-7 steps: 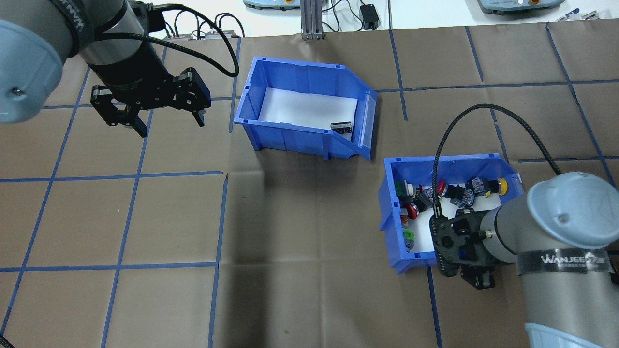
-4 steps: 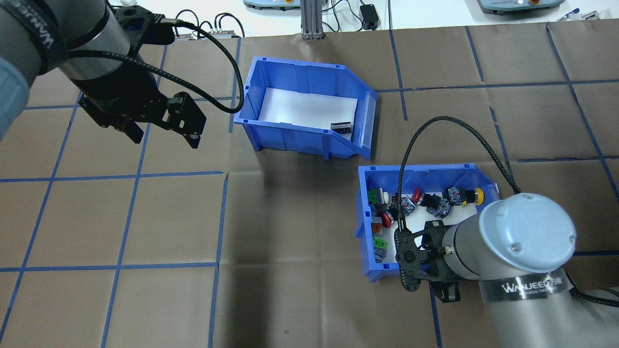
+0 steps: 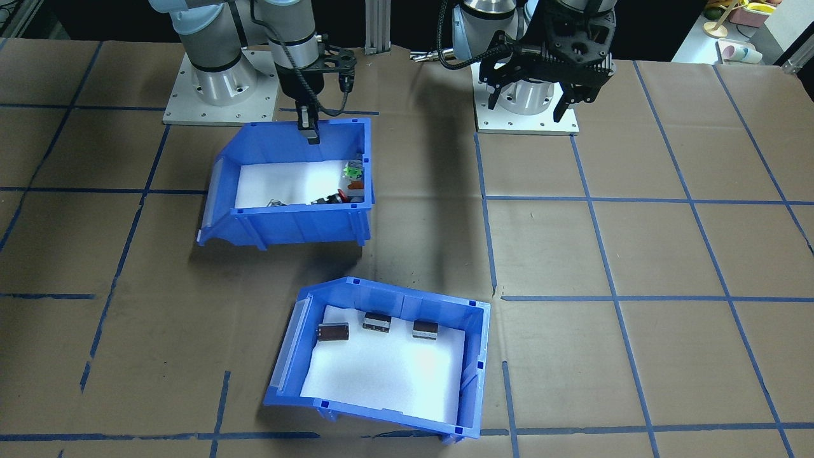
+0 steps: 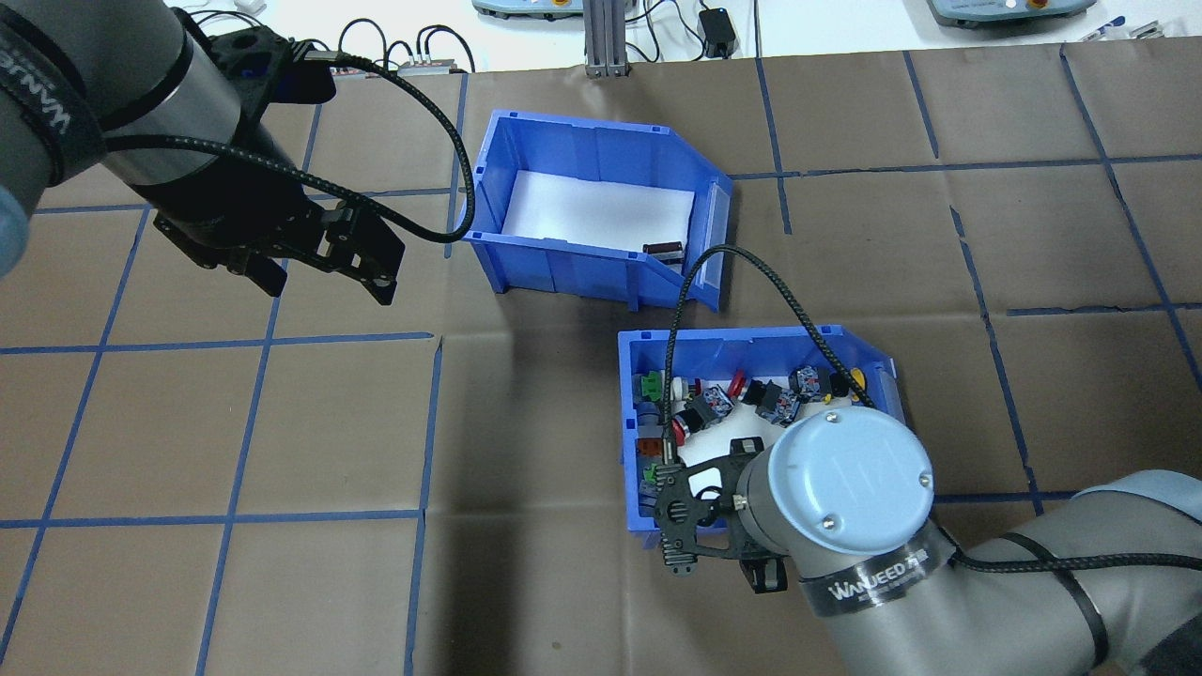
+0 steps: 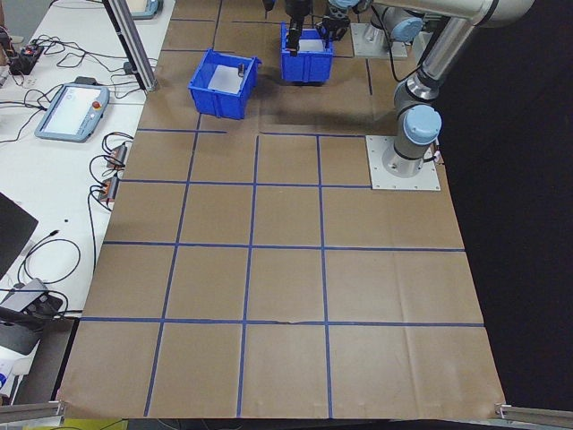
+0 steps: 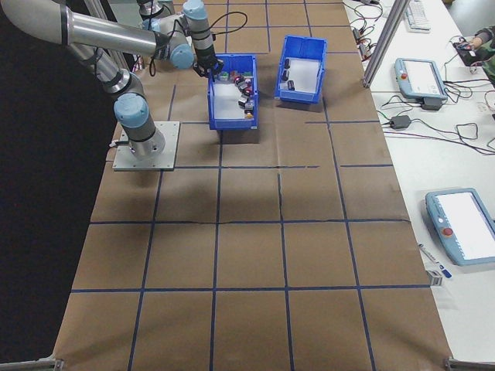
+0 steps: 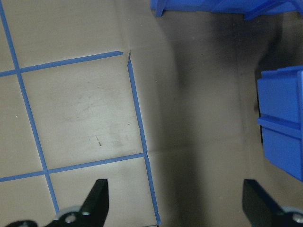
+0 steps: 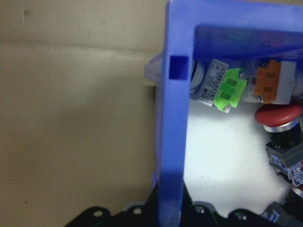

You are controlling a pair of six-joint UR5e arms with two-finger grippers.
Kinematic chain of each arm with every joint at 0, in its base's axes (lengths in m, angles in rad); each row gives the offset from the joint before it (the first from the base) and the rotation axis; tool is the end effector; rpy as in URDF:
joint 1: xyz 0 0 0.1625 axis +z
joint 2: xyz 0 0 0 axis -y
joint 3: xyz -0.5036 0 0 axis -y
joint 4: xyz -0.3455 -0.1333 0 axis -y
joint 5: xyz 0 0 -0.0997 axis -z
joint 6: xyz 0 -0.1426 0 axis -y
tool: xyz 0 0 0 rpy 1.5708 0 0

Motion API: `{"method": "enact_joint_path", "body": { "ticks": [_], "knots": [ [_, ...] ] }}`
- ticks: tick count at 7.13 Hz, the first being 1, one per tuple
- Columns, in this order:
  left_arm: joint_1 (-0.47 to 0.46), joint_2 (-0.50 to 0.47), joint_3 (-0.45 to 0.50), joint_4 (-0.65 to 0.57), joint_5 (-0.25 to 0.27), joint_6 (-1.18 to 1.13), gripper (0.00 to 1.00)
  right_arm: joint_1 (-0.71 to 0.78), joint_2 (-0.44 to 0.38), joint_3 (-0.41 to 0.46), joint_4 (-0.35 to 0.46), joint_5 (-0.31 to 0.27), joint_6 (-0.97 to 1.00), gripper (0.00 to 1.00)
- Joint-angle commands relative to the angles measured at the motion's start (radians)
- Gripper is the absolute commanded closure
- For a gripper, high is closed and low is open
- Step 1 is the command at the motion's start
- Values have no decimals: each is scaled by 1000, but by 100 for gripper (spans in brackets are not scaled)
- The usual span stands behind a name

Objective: Place battery box in front

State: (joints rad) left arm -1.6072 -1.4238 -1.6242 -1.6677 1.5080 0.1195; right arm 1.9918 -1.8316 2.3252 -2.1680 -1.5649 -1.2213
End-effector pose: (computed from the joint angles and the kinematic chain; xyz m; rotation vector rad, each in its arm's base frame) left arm -0.1556 -0.3640 0.5503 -0.2396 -3.0694 -0.0011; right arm 0.2403 -0.2083 0.3539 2.2715 -2.1139 0.1517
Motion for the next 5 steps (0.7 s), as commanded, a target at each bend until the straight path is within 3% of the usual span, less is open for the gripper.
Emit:
{"method": "enact_joint_path", "body": {
  "ticks": [1,2,4,5],
  "knots": [
    [27,3,-3,3,0,-3,1,132,127,-76,-25,-39,97,100],
    [41,-3,0,23,-2,-6,0,171,171,-76,-108,-46,133,100],
    [46,3,-5,52,38,0,0,189,213,-79,-124,-49,154,94],
    [46,-7,-5,52,53,-3,0,190,218,-79,-130,-46,157,37]
  ]
}}
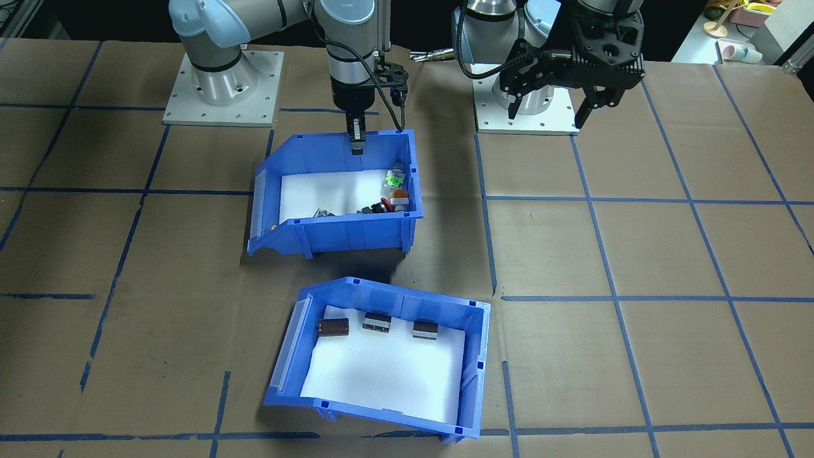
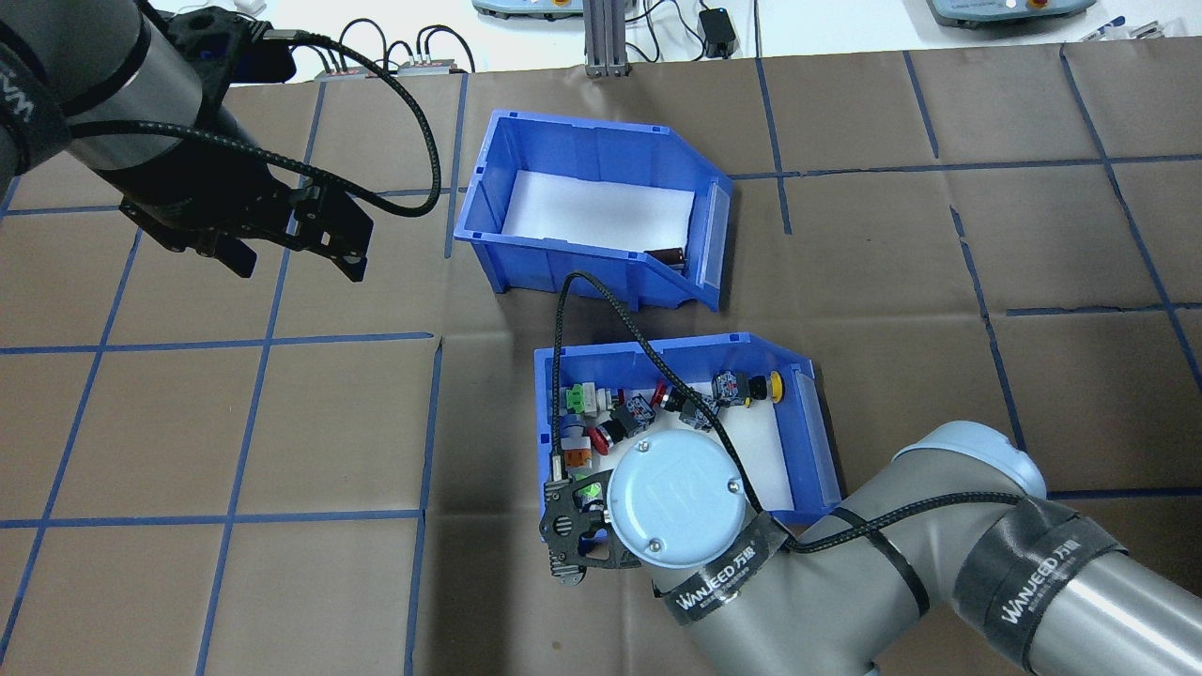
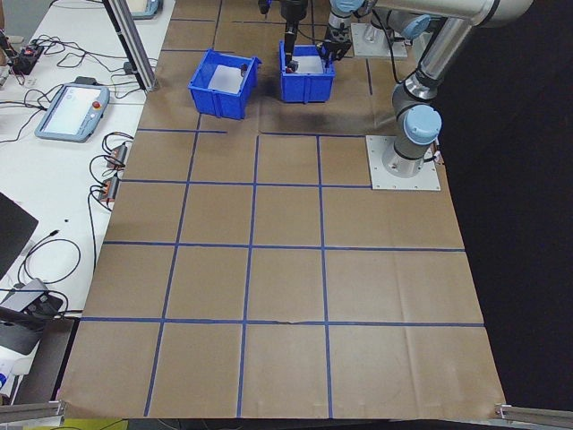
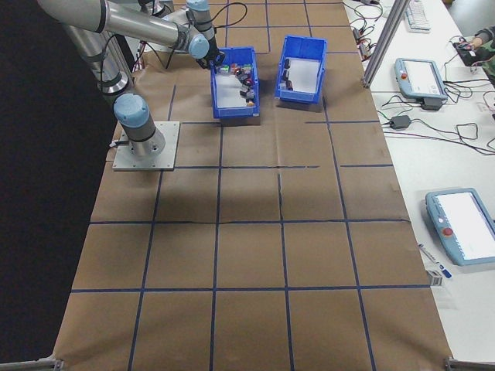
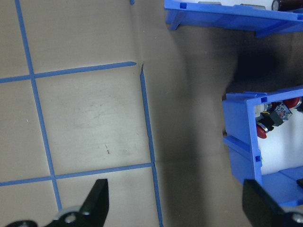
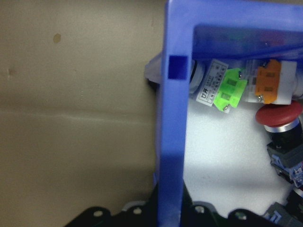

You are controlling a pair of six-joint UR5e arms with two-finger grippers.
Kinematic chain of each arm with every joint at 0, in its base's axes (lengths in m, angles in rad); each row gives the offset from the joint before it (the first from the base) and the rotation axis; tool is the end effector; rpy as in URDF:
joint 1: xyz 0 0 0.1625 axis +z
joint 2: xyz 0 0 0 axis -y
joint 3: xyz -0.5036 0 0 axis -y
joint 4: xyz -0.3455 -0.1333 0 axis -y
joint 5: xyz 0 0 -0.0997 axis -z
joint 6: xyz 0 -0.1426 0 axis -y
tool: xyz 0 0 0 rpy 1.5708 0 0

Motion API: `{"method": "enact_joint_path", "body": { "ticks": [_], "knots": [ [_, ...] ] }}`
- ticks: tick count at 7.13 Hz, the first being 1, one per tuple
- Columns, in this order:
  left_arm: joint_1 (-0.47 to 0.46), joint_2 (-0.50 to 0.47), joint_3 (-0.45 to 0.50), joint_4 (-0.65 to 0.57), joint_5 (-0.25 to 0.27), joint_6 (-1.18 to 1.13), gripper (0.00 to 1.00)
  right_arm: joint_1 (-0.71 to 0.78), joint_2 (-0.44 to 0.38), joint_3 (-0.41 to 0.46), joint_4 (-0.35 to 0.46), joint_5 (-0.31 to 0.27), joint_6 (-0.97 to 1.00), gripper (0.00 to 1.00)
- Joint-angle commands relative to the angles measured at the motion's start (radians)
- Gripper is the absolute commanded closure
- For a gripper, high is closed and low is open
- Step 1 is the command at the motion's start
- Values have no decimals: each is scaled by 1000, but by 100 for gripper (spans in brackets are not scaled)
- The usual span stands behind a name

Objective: Place battery box in front

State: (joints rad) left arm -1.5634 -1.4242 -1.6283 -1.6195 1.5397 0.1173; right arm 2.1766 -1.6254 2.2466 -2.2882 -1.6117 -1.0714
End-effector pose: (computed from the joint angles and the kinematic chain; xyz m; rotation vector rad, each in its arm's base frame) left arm -0.1349 -0.3770 0.5531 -0.1719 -3.1076 0.0658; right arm 0.3134 -0.2286 0.3320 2.2863 -2.0592 0.1296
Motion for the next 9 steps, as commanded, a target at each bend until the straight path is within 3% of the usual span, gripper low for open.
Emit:
{"method": "enact_joint_path", "body": {
  "ticks": [1,3,5,7,9],
  "knots": [
    [2,-10,-1,4,20,-4,0,5,9,2,-13,-5,13,0],
    [2,-13,-7,4,13,2,0,-9,-22,-5,-2,-7,15,0],
    [2,-13,-7,4,13,4,0,-108,-121,-18,45,-1,15,0],
    [2,-13,-7,4,11,1,0,-243,-172,-121,283,15,10,0],
    [2,-13,-7,4,11,-4,0,-358,-166,-234,390,13,13,0]
  ]
}}
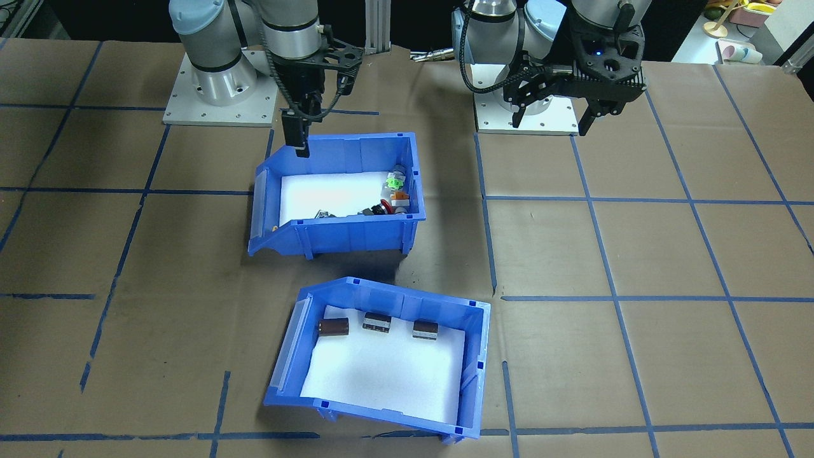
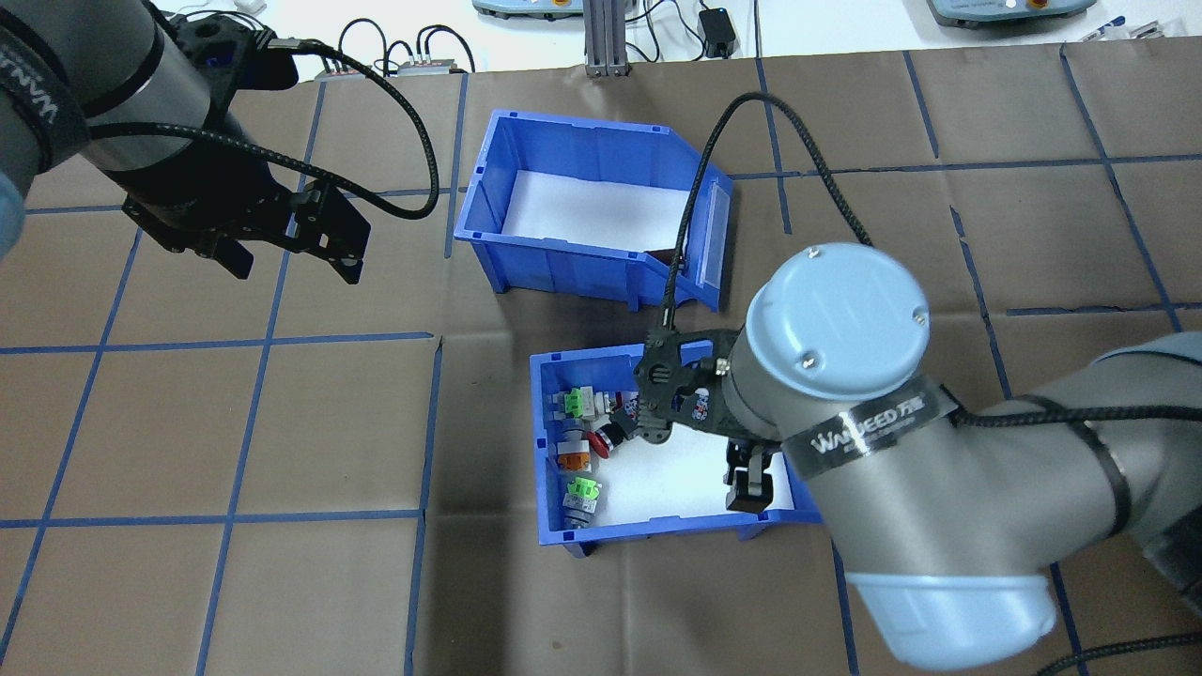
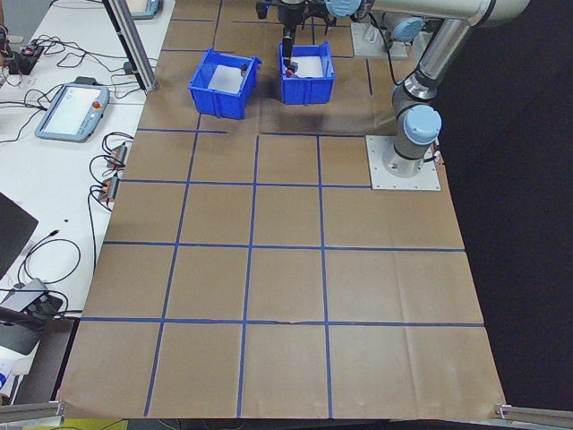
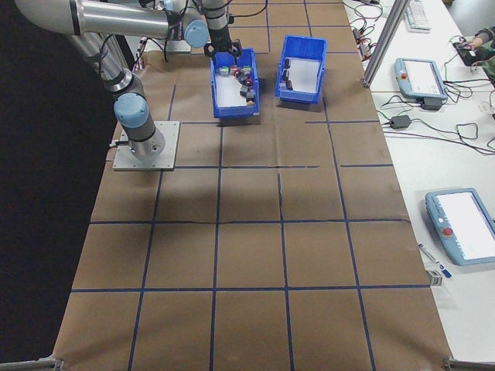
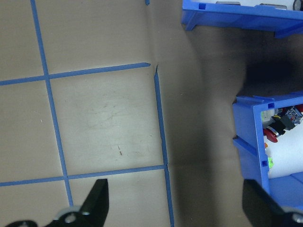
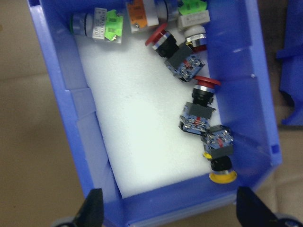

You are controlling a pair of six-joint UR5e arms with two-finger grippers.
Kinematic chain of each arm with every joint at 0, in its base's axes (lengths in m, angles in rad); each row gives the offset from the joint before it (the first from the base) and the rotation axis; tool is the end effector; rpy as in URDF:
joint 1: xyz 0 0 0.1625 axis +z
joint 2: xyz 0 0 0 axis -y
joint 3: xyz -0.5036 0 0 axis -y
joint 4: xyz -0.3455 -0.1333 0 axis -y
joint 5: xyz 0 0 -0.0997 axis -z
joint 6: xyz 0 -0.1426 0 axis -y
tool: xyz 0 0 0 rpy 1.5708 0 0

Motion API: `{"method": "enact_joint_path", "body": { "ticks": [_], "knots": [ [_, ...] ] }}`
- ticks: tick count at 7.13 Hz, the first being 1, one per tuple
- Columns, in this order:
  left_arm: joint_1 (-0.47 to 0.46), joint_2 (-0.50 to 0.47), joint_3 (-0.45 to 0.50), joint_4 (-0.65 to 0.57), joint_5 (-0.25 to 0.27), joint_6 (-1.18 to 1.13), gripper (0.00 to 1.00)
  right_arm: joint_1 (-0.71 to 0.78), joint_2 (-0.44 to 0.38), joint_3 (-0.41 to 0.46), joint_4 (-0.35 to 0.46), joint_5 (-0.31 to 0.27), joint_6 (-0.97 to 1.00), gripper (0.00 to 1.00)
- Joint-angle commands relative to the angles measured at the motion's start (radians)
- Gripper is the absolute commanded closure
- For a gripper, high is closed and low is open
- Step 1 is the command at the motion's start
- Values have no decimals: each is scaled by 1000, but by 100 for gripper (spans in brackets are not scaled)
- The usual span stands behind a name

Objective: Place battery box in front

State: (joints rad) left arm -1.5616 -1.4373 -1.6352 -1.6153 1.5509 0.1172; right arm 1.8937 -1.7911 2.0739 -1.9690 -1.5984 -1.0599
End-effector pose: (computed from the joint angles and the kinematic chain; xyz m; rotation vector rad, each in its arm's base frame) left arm -0.1326 -0.3821 0.5454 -0.1689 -3.1185 0.0403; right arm 0.2297 -0.2787 0.4274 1.9560 -2.3671 0.1502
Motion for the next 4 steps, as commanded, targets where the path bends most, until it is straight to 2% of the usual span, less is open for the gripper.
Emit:
{"method": "enact_joint_path", "body": {
  "ticks": [1,2,4],
  "knots": [
    [0,0,0,0,0,-7,0,-165,-1,-89,106,0,65,0],
    [0,0,0,0,0,-8,0,-250,-1,-125,140,-2,183,0],
    [0,-2,0,0,0,-7,0,-292,44,-223,145,-14,588,0]
  ]
}}
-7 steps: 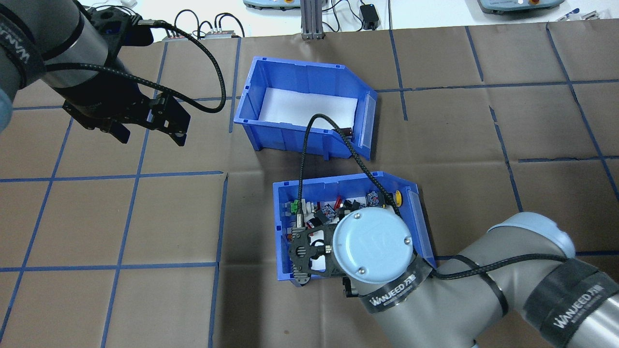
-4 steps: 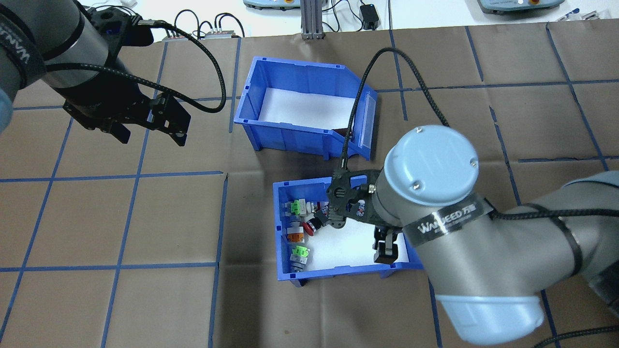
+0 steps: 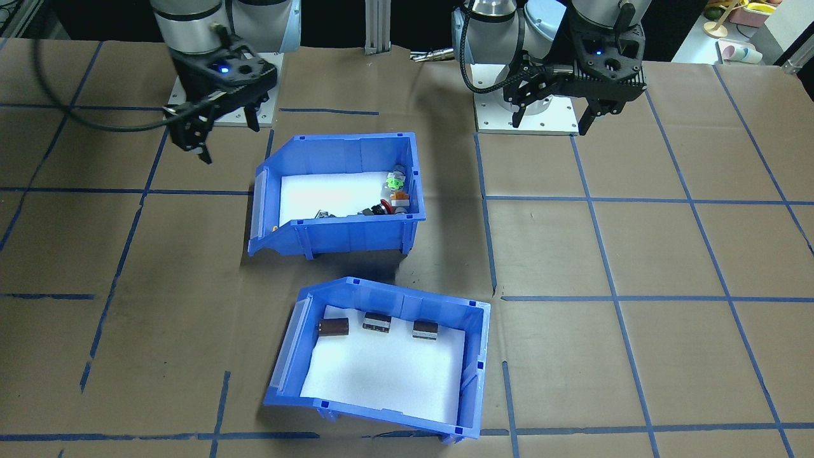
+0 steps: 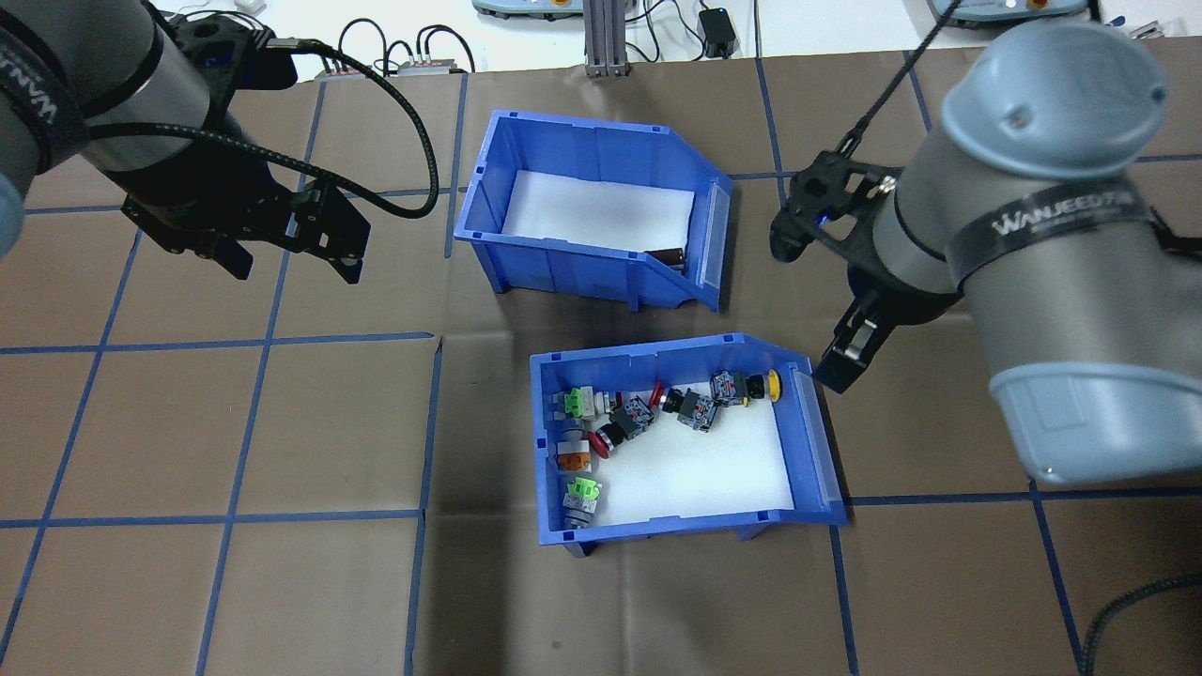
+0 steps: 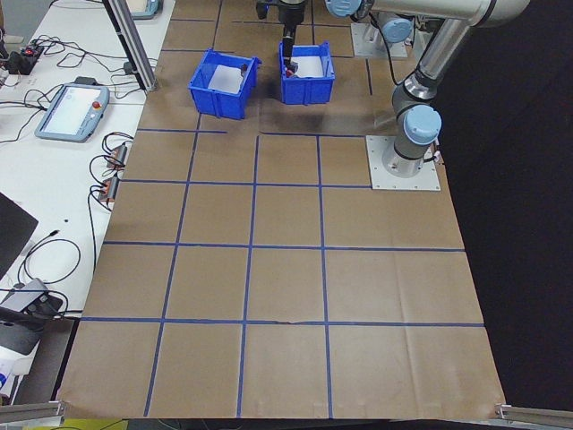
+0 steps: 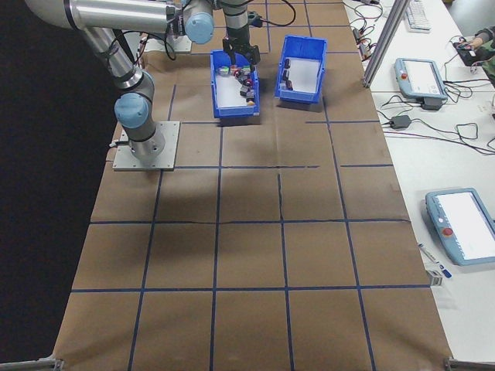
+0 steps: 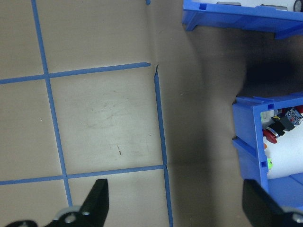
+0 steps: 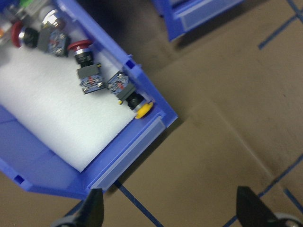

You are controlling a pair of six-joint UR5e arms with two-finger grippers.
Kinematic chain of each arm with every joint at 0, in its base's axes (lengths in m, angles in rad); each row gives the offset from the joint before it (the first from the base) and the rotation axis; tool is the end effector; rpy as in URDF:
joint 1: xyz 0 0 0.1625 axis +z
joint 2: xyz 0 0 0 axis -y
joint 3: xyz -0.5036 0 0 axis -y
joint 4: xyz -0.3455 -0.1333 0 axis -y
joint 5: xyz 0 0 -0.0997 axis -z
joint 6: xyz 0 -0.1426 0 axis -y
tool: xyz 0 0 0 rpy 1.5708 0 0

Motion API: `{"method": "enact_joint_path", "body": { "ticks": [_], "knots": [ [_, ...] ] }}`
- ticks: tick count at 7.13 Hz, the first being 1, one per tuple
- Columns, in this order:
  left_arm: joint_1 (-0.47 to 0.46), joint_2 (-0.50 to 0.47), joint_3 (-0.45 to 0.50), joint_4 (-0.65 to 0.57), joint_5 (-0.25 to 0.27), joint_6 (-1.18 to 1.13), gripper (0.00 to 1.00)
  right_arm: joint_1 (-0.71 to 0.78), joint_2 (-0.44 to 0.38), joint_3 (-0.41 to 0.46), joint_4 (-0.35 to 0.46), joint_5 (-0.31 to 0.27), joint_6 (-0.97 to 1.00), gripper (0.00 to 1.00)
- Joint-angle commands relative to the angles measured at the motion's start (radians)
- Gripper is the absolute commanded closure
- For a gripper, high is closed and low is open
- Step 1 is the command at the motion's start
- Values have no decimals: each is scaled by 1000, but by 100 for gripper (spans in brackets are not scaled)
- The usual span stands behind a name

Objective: Place battery box in front

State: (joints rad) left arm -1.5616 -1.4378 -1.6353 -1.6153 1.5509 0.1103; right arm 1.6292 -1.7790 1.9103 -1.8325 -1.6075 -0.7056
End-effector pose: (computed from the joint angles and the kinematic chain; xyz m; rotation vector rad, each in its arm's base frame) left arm -0.1326 -0.3822 0.5452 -0.1582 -3.1189 0.0393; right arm 0.1486 -0.3477 0.4817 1.1375 -2.8414 0.1716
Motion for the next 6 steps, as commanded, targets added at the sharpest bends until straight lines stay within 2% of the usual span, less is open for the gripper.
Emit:
{"method": "enact_joint_path", "body": {
  "ticks": [1,3,4,6],
  "knots": [
    [0,-3,0,0,0,-1,0,-29,86,-118,25,-5,397,0],
    [0,-3,0,0,0,-1,0,-31,157,-239,137,3,600,0],
    [0,-7,0,0,0,-1,0,-31,202,-270,163,8,697,0],
    [0,-10,0,0,-2,-3,0,-31,240,-283,159,8,721,0]
  ]
}}
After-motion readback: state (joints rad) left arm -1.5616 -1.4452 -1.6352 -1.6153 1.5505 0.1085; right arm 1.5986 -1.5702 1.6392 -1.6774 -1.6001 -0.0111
